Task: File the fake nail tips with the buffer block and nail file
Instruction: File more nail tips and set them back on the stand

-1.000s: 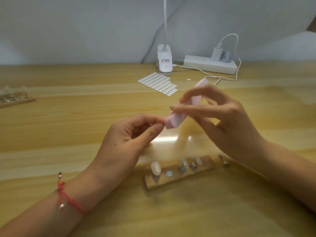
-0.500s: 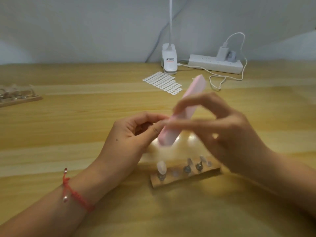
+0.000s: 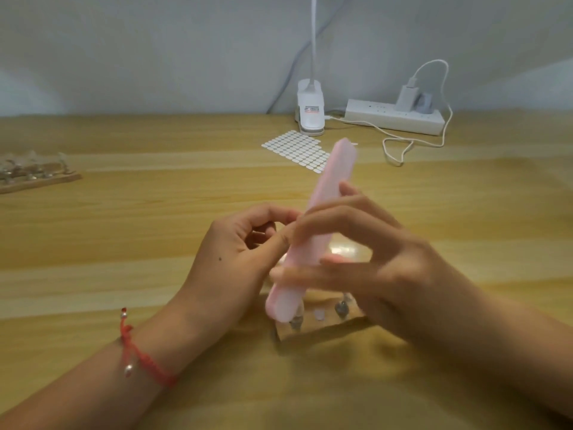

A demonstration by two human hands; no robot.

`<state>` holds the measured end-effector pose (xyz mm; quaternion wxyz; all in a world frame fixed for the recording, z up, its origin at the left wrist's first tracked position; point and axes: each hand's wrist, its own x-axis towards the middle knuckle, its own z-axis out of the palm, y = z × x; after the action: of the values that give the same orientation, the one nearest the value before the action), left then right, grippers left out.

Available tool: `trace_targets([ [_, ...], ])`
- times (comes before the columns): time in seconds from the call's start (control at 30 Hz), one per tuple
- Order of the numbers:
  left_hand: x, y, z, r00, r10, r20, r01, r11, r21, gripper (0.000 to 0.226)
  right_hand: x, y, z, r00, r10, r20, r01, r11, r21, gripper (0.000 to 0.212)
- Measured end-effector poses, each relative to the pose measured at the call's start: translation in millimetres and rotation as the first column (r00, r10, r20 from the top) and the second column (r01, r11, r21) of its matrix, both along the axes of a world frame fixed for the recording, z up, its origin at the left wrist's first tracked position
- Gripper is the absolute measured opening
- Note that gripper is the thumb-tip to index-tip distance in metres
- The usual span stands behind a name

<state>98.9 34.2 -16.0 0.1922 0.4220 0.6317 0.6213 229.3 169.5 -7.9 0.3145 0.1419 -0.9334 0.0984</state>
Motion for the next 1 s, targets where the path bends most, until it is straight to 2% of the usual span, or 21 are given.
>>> trace_targets([
  [0.13,-1,-1,-1,0.997,0.035,-0.071,-0.036,0.999,-0.016,0.016,-4,28,11,0.982,-0.189,-0.002,0.187,0.974,-0.13,0.048],
  [0.17,0,-2,-1,0.996,0.028,-0.079,-0.029,0.999,-0.017,0.014,-2,26,10,0.982,-0.188,-0.008,0.186,0.977,-0.107,0.047],
  [0.27,-1,-1,-1,0.998,0.015,-0.067,-0.016,1.0,-0.014,0.02,0,5,-1,1.0,-0.019,0.01,0.019,0.999,0.031,0.039],
  [0.3,0,0,-1,0.998,0.023,-0.061,-0.024,1.0,-0.016,0.02,-1,7,0,1.0,-0.021,0.016,0.02,0.999,0.04,0.039],
  [0.43,0,-1,-1,0.995,0.047,-0.09,-0.05,0.999,-0.022,0.012,-3,33,11,0.979,-0.205,-0.015,0.202,0.974,-0.104,0.048],
  [0.57,0,-2,0,0.999,0.029,-0.044,-0.029,1.0,-0.009,0.022,-3,4,0,1.0,0.012,0.01,-0.013,0.999,0.053,0.044],
  [0.7,0,0,0,0.998,0.042,-0.046,-0.043,0.999,-0.021,0.017,-5,30,13,0.983,-0.177,-0.043,0.174,0.982,-0.068,0.047],
  [0.73,1,0,0,0.999,0.04,-0.03,-0.041,0.999,-0.017,0.017,-3,29,13,0.983,-0.174,-0.054,0.171,0.984,-0.056,0.043],
  [0.8,1,-1,1,0.999,0.023,0.033,-0.023,1.0,-0.009,0.022,-2,13,3,0.998,-0.051,-0.046,0.054,0.997,0.05,0.034],
  [0.87,1,-1,3,0.994,0.012,0.106,-0.01,1.0,-0.015,0.033,-2,4,1,1.0,0.015,-0.023,-0.012,0.991,0.134,0.034],
  [0.93,0,-1,2,0.995,-0.006,0.103,0.009,1.0,-0.023,0.034,-4,19,8,0.995,-0.079,-0.062,0.083,0.995,0.064,0.042],
  [1.0,-1,-1,1,0.996,-0.018,0.086,0.021,0.999,-0.036,0.03,-2,28,13,0.984,-0.149,-0.102,0.15,0.989,-0.004,0.041],
])
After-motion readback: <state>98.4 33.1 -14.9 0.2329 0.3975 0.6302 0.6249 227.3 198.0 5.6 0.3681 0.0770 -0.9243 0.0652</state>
